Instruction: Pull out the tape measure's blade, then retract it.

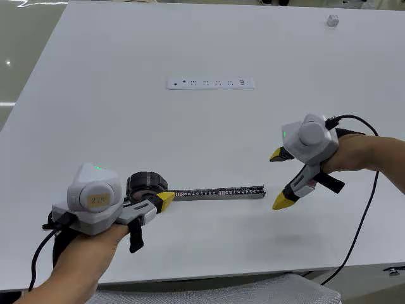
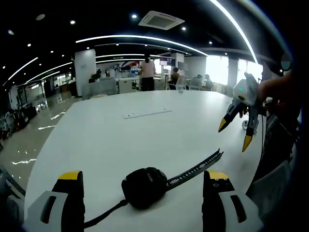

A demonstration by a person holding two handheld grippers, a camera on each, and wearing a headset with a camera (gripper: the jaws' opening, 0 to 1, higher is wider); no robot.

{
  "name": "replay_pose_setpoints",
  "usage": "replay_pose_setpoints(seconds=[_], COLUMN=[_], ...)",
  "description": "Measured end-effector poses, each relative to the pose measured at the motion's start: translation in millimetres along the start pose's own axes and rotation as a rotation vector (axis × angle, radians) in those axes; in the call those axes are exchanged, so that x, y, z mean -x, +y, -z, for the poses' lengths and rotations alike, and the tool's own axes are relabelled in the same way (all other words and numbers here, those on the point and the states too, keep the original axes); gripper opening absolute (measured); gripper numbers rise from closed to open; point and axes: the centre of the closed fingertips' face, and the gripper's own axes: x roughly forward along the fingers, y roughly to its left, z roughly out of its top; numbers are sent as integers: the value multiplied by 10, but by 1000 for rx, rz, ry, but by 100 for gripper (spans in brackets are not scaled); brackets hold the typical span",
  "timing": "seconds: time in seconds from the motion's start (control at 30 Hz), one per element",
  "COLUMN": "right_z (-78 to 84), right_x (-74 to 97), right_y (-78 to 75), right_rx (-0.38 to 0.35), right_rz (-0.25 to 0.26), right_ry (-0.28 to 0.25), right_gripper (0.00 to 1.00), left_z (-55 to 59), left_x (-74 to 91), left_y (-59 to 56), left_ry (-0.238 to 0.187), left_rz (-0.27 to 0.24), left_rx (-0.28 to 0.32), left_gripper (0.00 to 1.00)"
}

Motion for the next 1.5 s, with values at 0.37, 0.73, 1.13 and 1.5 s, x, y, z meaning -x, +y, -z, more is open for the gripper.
replay_pose_setpoints(seconds=[0.37,0.73,1.13,1.5], right_z=[71,254,310,325], right_x=[-263,-507,-591,-617], right_y=[-122,-201,-246,-234], right_rx=[47,59,78,99], right_rz=[-29,-24,7,4], right_ry=[56,90,104,146], right_gripper=[60,47,29,16], left_z=[42,125,235,279], left_x=[-115,-138,-216,-218], left_y=[-20,43,41,59], left_ry=[-5,5,3,13], left_rz=[3,-17,-29,-31], left_rx=[17,37,52,77], left_gripper=[100,100,100,100])
